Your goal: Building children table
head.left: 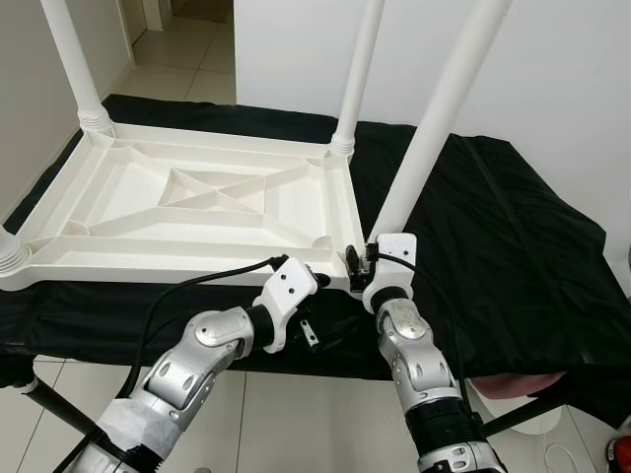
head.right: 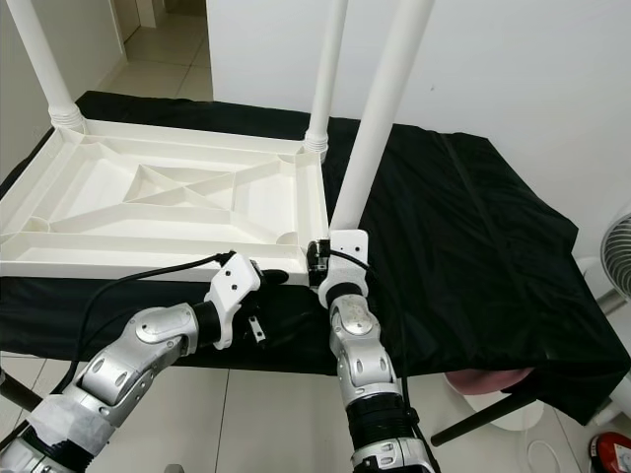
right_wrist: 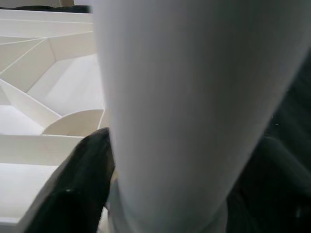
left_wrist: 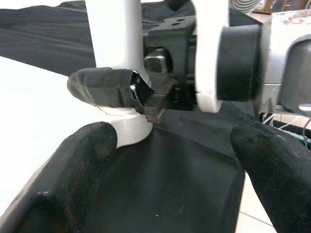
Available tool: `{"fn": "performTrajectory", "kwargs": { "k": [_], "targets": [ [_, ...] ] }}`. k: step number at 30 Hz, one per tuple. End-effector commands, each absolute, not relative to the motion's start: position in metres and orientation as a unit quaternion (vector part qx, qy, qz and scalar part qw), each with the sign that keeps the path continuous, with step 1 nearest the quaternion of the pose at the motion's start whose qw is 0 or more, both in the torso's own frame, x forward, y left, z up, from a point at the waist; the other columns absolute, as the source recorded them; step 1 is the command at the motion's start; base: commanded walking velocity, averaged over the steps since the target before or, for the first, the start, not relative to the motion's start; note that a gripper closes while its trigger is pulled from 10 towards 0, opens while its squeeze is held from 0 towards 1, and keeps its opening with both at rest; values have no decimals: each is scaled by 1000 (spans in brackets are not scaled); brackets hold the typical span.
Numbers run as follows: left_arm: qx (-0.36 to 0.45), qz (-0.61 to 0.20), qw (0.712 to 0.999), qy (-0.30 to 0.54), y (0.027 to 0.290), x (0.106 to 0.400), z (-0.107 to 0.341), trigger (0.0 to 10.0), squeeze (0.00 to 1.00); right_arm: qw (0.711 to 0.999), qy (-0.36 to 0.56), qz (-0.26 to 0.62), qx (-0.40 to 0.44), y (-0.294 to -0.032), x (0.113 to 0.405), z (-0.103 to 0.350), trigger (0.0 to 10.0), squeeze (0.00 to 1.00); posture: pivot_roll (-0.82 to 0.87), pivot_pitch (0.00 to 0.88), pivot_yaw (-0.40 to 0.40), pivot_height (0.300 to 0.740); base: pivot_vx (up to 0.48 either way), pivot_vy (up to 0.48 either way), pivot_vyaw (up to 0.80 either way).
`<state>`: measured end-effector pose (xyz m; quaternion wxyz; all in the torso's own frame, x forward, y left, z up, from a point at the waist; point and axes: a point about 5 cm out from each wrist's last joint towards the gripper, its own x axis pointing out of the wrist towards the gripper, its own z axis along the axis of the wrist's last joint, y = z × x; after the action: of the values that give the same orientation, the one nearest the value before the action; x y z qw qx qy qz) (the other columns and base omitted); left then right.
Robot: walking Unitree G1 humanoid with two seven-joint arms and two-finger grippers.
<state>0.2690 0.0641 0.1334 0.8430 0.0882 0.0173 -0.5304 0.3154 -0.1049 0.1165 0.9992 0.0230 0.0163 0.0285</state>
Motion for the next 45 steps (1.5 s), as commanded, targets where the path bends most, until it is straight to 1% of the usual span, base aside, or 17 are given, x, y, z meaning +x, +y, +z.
{"fn": "performTrajectory", "kwargs": {
  "k": [1,8,9,10,16,17,22,24,28,32,33,35,36,37,39,40,45],
  "targets": [
    [96,-576,811,21,60,264,132,10000,0,998,36,38,32,-111,312,107,10000,1000,-27,0,-86,740,0,0,0],
    [95,-576,812,21,60,262,131,10000,0,996,24,83,19,-120,317,111,10000,1000,-22,0,-89,740,0,0,0],
    [94,-576,812,21,59,262,131,10000,0,995,19,101,17,-123,319,112,10000,561,-22,0,-89,740,0,0,0],
    [93,-576,812,21,59,262,131,10000,0,993,9,115,7,-126,321,114,10000,0,-23,0,-90,740,0,0,0],
    [98,-579,809,18,56,263,131,10000,0,979,-16,201,-20,-131,330,121,10000,0,-22,0,-92,740,0,0,0],
    [98,-579,809,18,56,263,131,10000,0,979,-16,201,-20,-131,330,121,10000,0,-22,0,-92,740,0,0,0],
    [98,-579,809,17,55,263,131,10000,0,958,-14,283,-38,-128,335,121,10000,0,-14,0,-93,740,0,0,0],
    [98,-578,810,17,56,263,131,10000,0,955,-14,294,-39,-127,336,121,10000,0,-14,0,-93,740,0,0,0],
    [97,-575,812,16,57,263,132,10000,0,936,-9,348,-51,-120,340,119,10000,0,-7,0,-90,740,0,0,0],
    [98,-573,813,15,57,264,133,10000,0,929,-2,364,-63,-117,342,116,10000,0,0,0,-90,740,0,0,0],
    [98,-572,814,14,57,264,134,10000,0,924,-2,376,-74,-115,344,116,8863,0,3,0,-91,740,0,0,0],
    [98,-571,815,14,57,265,134,10000,0,922,-2,380,-75,-115,345,116,8863,0,3,0,-91,740,0,0,0],
    [98,-570,815,14,57,265,134,10000,0,921,1,383,-78,-115,346,116,4353,0,6,0,-91,740,0,0,0],
    [98,-569,816,13,57,265,134,10000,0,919,5,387,-80,-115,347,115,3098,0,8,0,-91,740,0,0,0],
    [98,-569,816,13,58,265,134,10000,0,918,8,389,-82,-116,348,115,3098,0,8,0,-91,740,0,0,0],
    [98,-569,817,13,58,265,135,10000,0,917,11,390,-84,-116,349,115,0,0,8,0,-91,740,0,0,0],
    [97,-569,817,13,57,264,134,10000,0,913,11,398,-87,-118,350,114,0,0,8,0,-90,740,0,0,0]
  ]
}}
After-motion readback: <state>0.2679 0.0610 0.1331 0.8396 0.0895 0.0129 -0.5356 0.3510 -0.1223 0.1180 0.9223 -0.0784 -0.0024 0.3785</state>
